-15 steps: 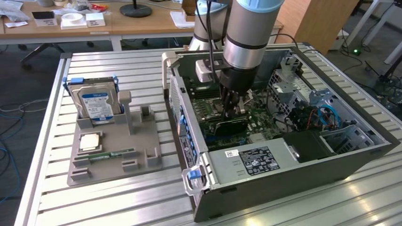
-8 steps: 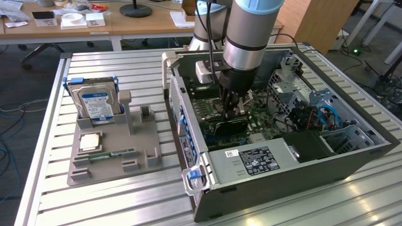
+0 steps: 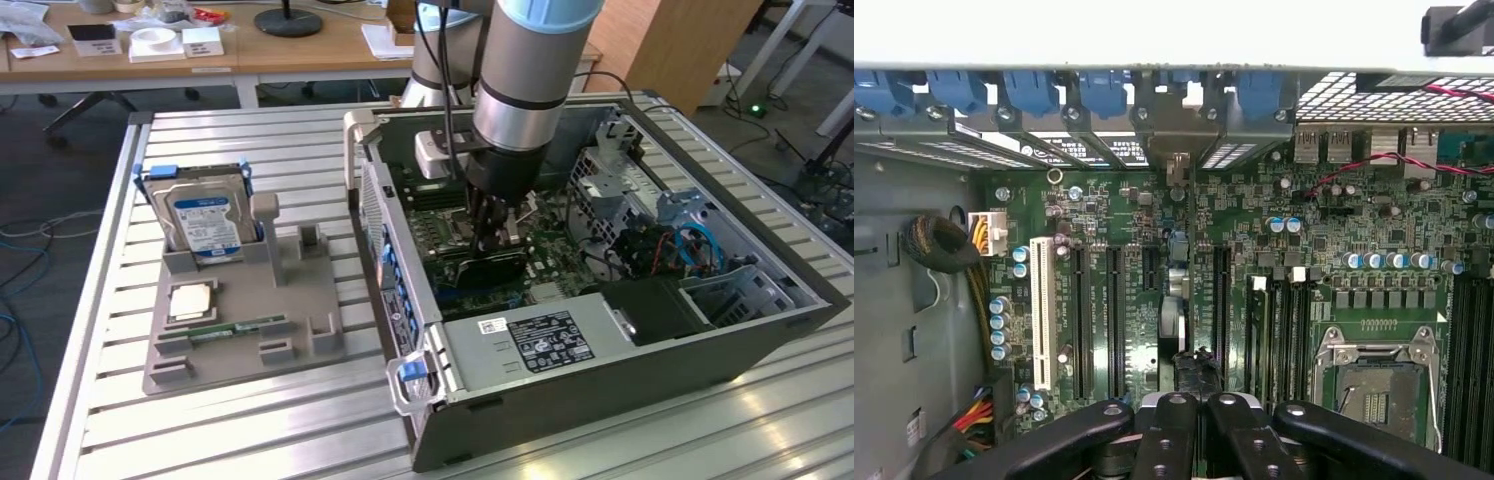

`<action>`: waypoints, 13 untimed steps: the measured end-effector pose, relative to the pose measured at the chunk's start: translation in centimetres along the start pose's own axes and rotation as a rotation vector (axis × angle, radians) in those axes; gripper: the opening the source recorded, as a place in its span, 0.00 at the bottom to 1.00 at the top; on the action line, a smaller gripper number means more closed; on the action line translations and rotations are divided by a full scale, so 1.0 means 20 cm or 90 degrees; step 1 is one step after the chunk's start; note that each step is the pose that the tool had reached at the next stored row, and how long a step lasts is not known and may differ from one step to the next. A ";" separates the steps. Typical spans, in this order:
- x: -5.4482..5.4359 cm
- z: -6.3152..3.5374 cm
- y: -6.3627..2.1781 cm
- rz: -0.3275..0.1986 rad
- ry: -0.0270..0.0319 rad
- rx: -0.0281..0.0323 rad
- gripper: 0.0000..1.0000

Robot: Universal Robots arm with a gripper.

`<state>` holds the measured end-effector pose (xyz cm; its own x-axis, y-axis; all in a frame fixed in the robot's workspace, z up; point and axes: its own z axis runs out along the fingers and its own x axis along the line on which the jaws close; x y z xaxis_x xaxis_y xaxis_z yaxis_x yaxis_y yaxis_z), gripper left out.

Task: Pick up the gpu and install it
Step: 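Press down on the gpu until it lock into place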

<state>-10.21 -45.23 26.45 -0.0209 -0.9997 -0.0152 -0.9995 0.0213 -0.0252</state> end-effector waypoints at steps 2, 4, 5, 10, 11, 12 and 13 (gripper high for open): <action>0.00 0.000 0.000 0.000 0.0000 0.0000 0.11; 0.00 0.006 0.000 0.000 0.0000 0.0001 0.11; 0.00 0.009 0.000 0.000 0.0001 0.0001 0.11; 0.00 0.010 0.001 0.000 -0.0001 0.0000 0.11; 0.00 0.011 0.001 0.000 0.0000 0.0000 0.11; 0.00 0.012 0.002 0.000 -0.0001 0.0002 0.11; 0.00 0.013 0.004 0.000 -0.0001 0.0001 0.11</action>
<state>-10.28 -45.23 26.19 -0.0210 -0.9997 -0.0154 -0.9995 0.0214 -0.0253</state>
